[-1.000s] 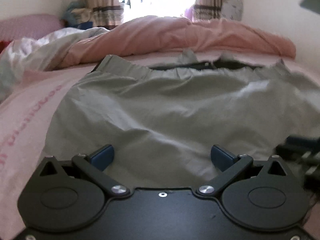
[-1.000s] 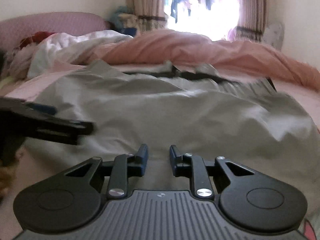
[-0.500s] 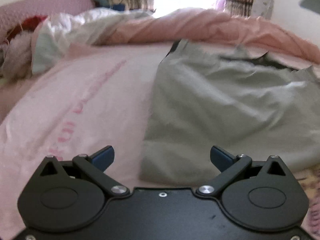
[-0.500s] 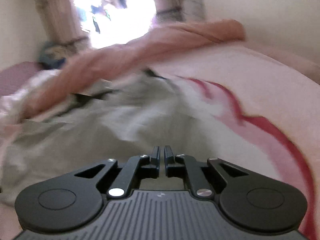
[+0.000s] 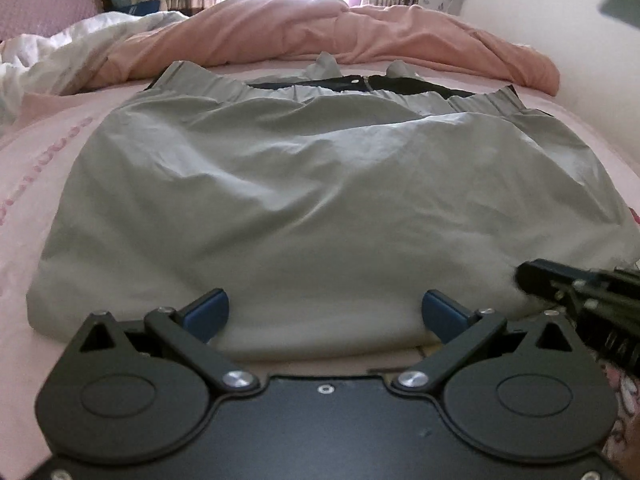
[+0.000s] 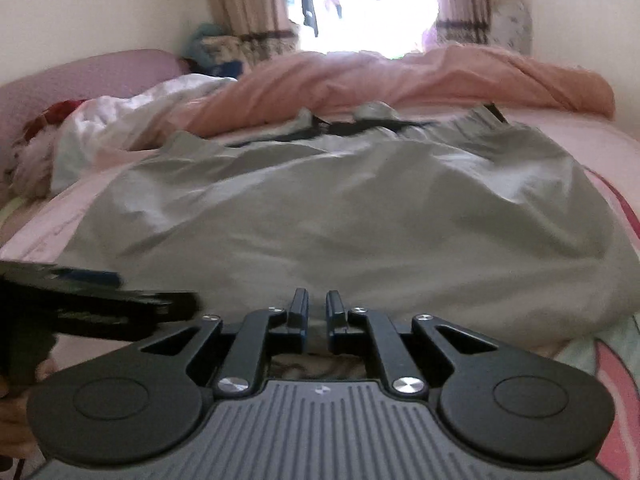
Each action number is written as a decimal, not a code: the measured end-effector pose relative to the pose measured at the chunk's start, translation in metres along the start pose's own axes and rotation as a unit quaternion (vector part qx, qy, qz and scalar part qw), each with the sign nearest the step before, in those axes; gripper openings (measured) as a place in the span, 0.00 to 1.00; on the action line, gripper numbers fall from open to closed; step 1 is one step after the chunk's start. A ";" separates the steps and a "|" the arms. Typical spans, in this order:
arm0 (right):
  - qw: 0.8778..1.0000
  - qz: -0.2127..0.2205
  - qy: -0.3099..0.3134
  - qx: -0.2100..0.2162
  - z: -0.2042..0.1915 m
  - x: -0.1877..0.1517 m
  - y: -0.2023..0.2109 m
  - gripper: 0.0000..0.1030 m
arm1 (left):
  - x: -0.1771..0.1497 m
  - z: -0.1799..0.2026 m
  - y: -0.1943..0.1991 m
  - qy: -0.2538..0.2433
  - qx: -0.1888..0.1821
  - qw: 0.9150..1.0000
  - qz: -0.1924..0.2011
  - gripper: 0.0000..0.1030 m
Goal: Fold large clothes
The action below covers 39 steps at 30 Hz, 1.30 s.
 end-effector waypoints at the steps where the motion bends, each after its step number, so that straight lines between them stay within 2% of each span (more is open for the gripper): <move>1: 1.000 -0.005 -0.001 -0.021 0.008 -0.002 -0.001 0.07 | 0.000 -0.005 0.001 -0.002 0.006 1.000 -0.001 1.00; 2: 0.999 -0.005 0.000 -0.035 0.017 -0.003 0.001 0.00 | 0.000 -0.013 0.003 -0.004 0.017 1.000 -0.002 1.00; 4: 0.998 -0.008 -0.001 -0.058 0.038 -0.003 0.006 0.00 | -0.001 -0.041 0.007 -0.009 0.047 0.999 -0.003 1.00; 9: 0.985 -0.002 -0.023 -0.170 0.111 -0.011 0.036 0.00 | -0.011 -0.132 0.036 0.003 0.102 0.995 -0.011 1.00; 11: 0.979 -0.005 -0.073 -0.188 0.139 -0.012 0.048 0.00 | -0.017 -0.175 0.049 0.048 0.110 0.992 -0.031 1.00; 12: 0.978 -0.010 -0.103 -0.183 0.148 -0.011 0.050 0.00 | -0.017 -0.189 0.054 0.060 0.108 0.992 -0.036 1.00; 13: 0.976 -0.015 -0.126 -0.177 0.151 -0.007 0.051 0.00 | -0.014 -0.201 0.059 0.057 0.125 0.990 -0.041 1.00; 14: 0.975 -0.012 -0.132 -0.180 0.151 -0.001 0.052 0.06 | -0.009 -0.207 0.064 0.054 0.138 0.988 -0.038 1.00; 17: 0.979 0.034 -0.079 -0.184 0.127 0.027 0.057 0.09 | 0.022 -0.200 0.083 0.058 0.118 0.991 0.025 1.00; 19: 0.983 0.070 -0.062 -0.156 0.102 0.046 0.051 0.09 | 0.045 -0.180 0.085 0.061 0.094 0.991 0.074 1.00; 23: 0.992 0.090 -0.054 -0.072 0.050 0.077 -0.003 0.10 | 0.090 -0.122 0.049 0.061 0.028 0.987 0.146 1.00; 25: 0.995 0.080 -0.034 -0.042 0.023 0.083 -0.040 0.10 | 0.108 -0.101 0.014 0.074 -0.011 0.984 0.159 1.00; 26: 0.997 0.073 -0.021 -0.032 0.013 0.084 -0.056 0.10 | 0.115 -0.094 -0.004 0.069 -0.019 0.985 0.159 1.00; 29: 0.999 0.036 0.012 -0.025 0.003 0.076 -0.105 0.10 | 0.122 -0.093 -0.058 0.046 0.002 0.990 0.135 1.00; 32: 0.996 0.036 0.058 -0.064 0.026 0.067 -0.131 0.08 | 0.110 -0.119 -0.099 0.011 0.059 0.993 0.102 1.00; 33: 0.996 0.030 0.041 -0.074 0.042 0.067 -0.132 0.08 | 0.105 -0.131 -0.105 -0.007 0.079 0.991 0.106 1.00; 34: 0.997 0.031 0.004 -0.066 0.056 0.070 -0.128 0.05 | 0.102 -0.140 -0.107 -0.012 0.074 0.991 0.114 1.00; 35: 0.996 0.037 -0.010 -0.079 0.071 0.074 -0.126 0.05 | 0.102 -0.149 -0.104 0.004 0.058 0.991 0.116 1.00; 36: 0.991 0.046 0.012 -0.129 0.091 0.077 -0.121 0.05 | 0.105 -0.160 -0.100 0.017 0.054 0.991 0.124 1.00; 37: 0.984 0.048 0.025 -0.169 0.111 0.077 -0.118 0.04 | 0.105 -0.171 -0.096 0.015 0.075 0.989 0.127 1.00; 38: 0.983 0.047 0.005 -0.176 0.131 0.077 -0.112 0.00 | 0.103 -0.185 -0.094 0.011 0.115 0.986 0.119 1.00; 39: 0.988 0.046 -0.041 -0.141 0.151 0.077 -0.106 0.00 | 0.099 -0.202 -0.097 0.035 0.125 0.986 0.103 1.00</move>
Point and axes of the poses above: each gripper's, at about its wrist camera, not at the fingertips, and y roughly against the way its jaws point, z to its right, x to its top, the point moved 8 cm from there along -y, roughly the way its jaws point, and after that the axes turned 11 degrees about z, right-handed, at the moved point
